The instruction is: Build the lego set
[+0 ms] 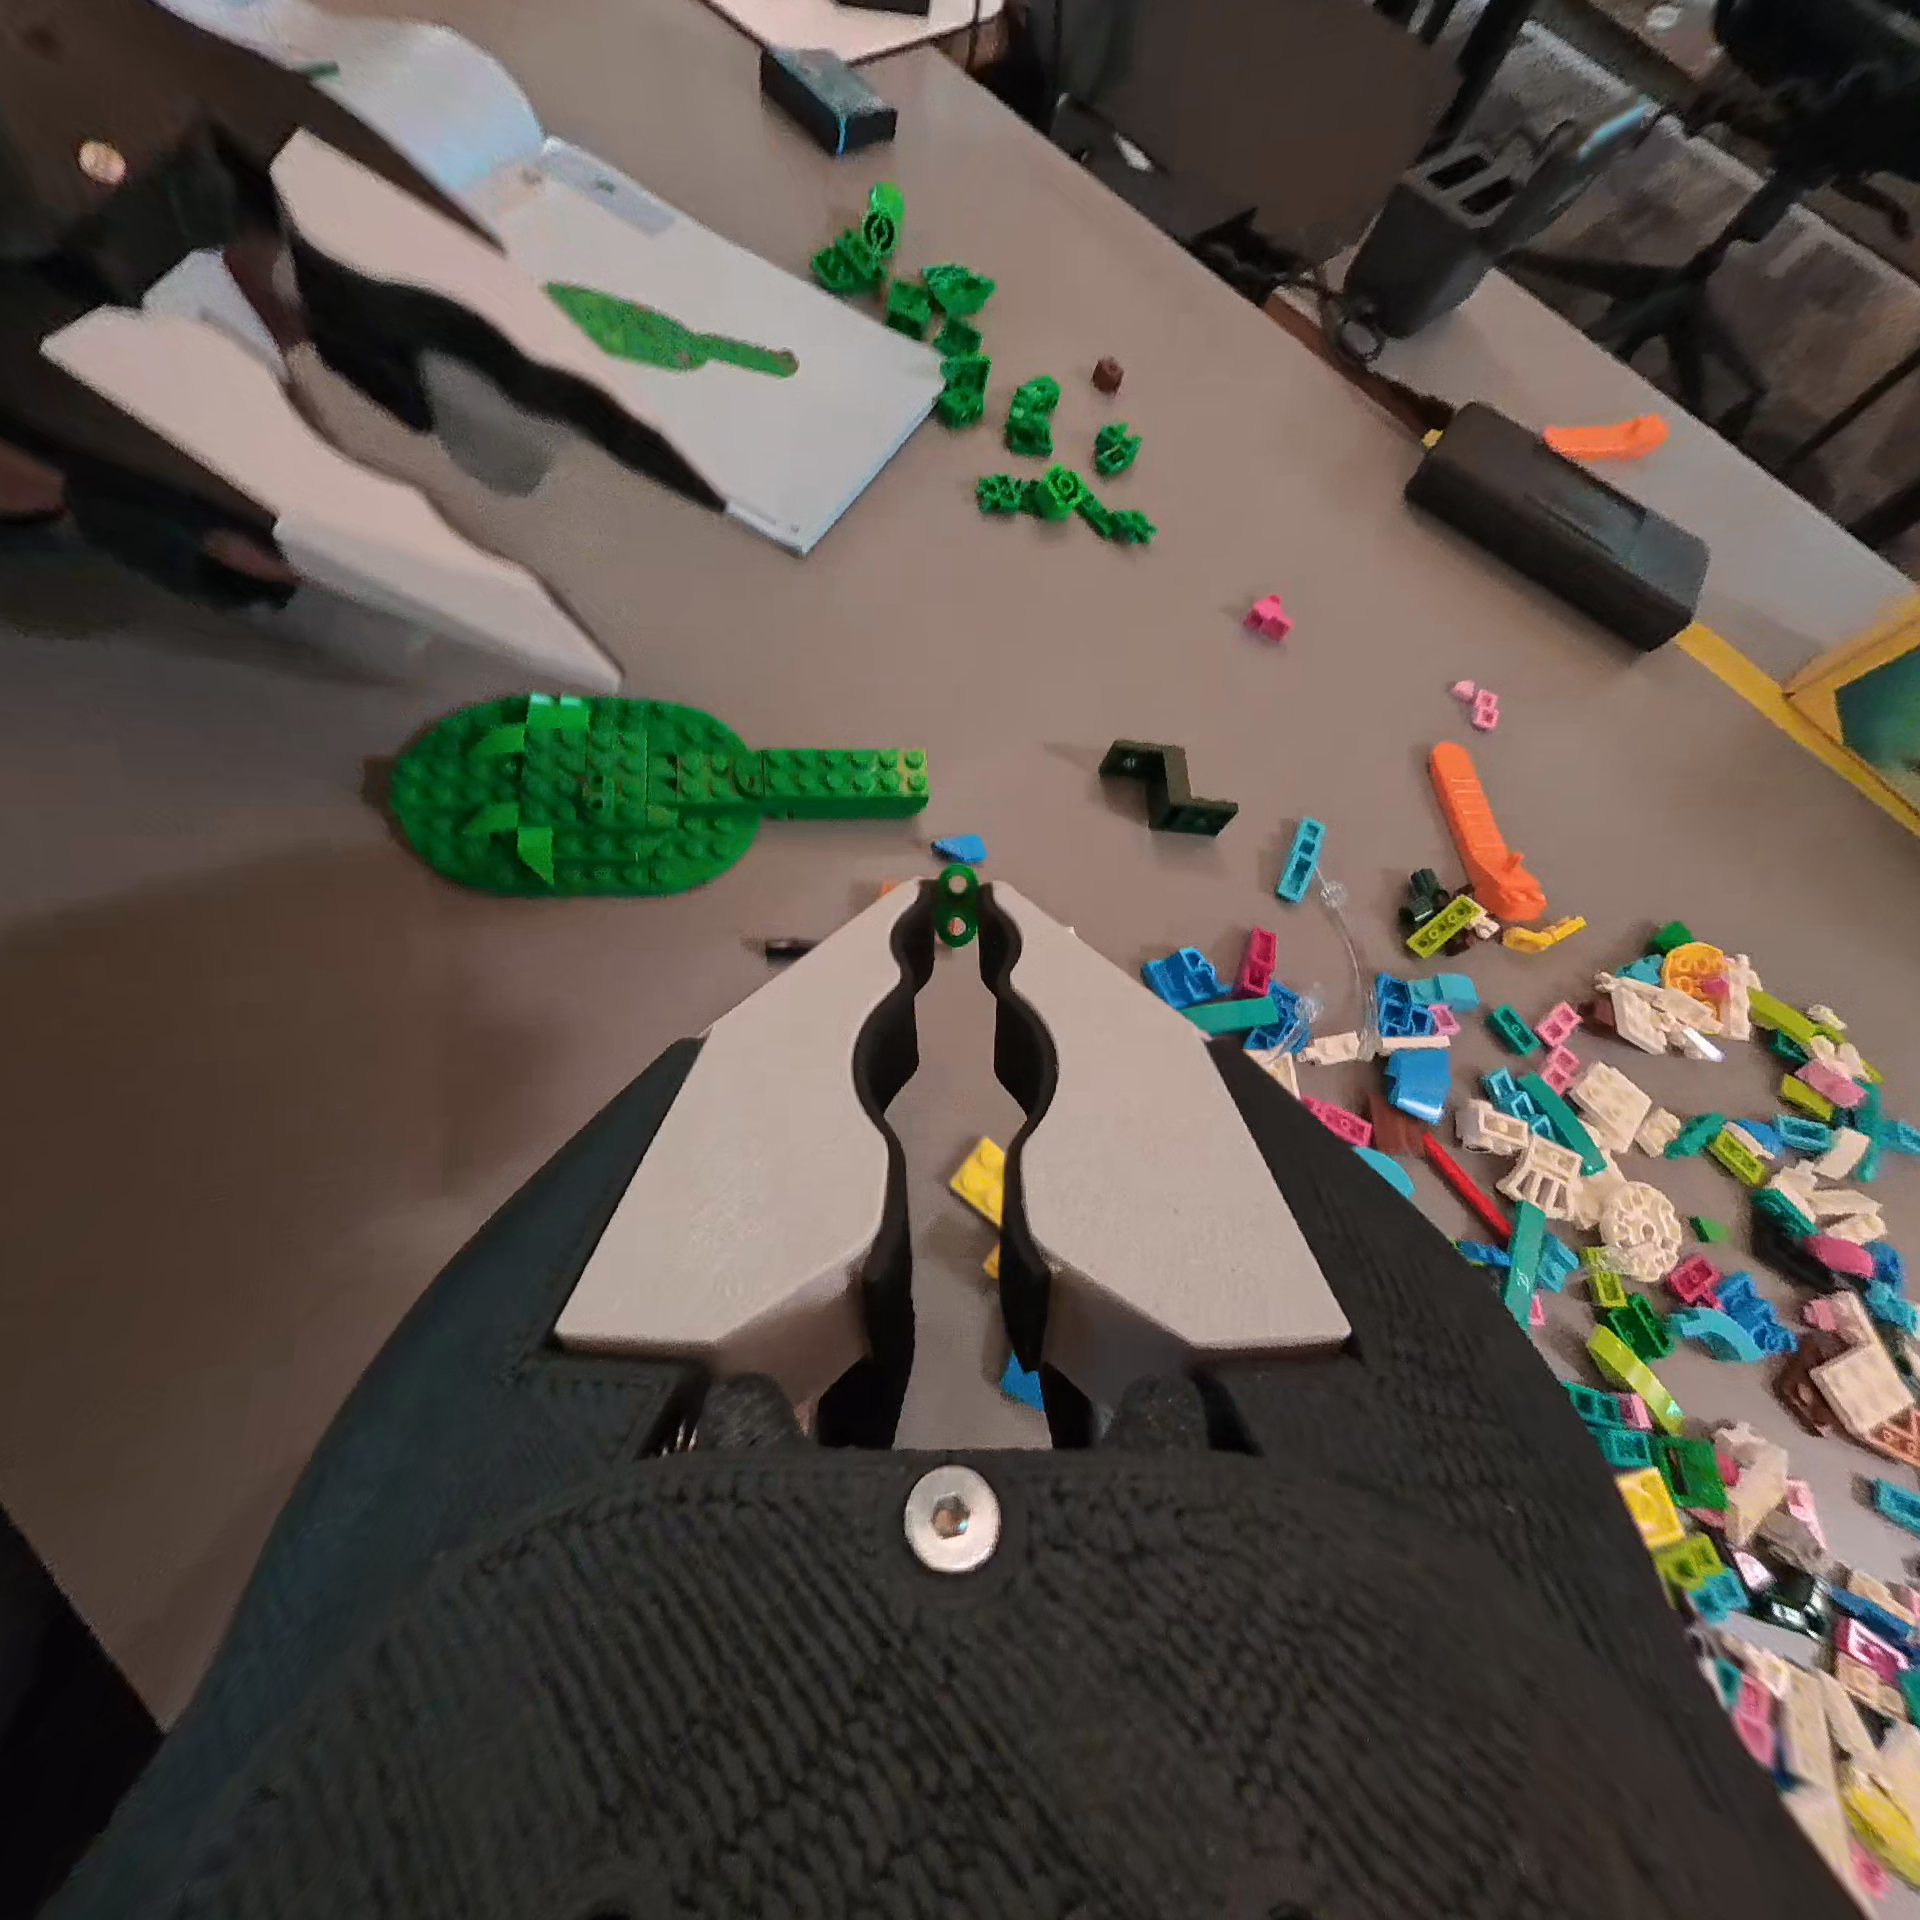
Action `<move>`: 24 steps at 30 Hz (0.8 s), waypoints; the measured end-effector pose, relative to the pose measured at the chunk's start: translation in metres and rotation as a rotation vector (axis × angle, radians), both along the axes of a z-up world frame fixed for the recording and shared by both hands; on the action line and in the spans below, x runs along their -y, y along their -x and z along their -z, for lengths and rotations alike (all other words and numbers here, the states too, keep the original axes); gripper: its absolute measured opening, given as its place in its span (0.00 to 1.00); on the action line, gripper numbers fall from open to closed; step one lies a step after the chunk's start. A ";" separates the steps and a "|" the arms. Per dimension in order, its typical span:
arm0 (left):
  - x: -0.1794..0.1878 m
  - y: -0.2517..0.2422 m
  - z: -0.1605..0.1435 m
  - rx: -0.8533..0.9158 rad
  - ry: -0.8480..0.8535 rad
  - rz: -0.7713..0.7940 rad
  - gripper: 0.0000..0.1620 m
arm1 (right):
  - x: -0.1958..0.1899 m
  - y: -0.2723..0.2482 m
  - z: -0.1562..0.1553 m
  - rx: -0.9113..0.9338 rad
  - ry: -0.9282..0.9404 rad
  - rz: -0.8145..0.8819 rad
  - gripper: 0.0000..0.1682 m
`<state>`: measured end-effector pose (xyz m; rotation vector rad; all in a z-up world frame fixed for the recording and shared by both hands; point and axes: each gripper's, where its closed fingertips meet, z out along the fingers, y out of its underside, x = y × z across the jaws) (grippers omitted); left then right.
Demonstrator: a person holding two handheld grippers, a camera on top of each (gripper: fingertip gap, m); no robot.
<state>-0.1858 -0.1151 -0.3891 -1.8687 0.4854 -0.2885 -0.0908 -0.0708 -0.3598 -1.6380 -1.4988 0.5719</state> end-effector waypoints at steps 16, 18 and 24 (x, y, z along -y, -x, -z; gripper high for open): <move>0.012 -0.037 0.027 -0.254 0.204 0.205 0.60 | 0.015 0.021 -0.019 -0.031 -0.054 0.187 0.04; 0.017 -0.042 0.031 -0.274 0.209 0.224 0.59 | 0.017 0.024 -0.017 -0.021 -0.051 0.187 0.04; 0.025 -0.035 0.047 -0.298 0.284 0.237 0.55 | 0.011 0.035 -0.007 0.008 -0.057 0.164 0.04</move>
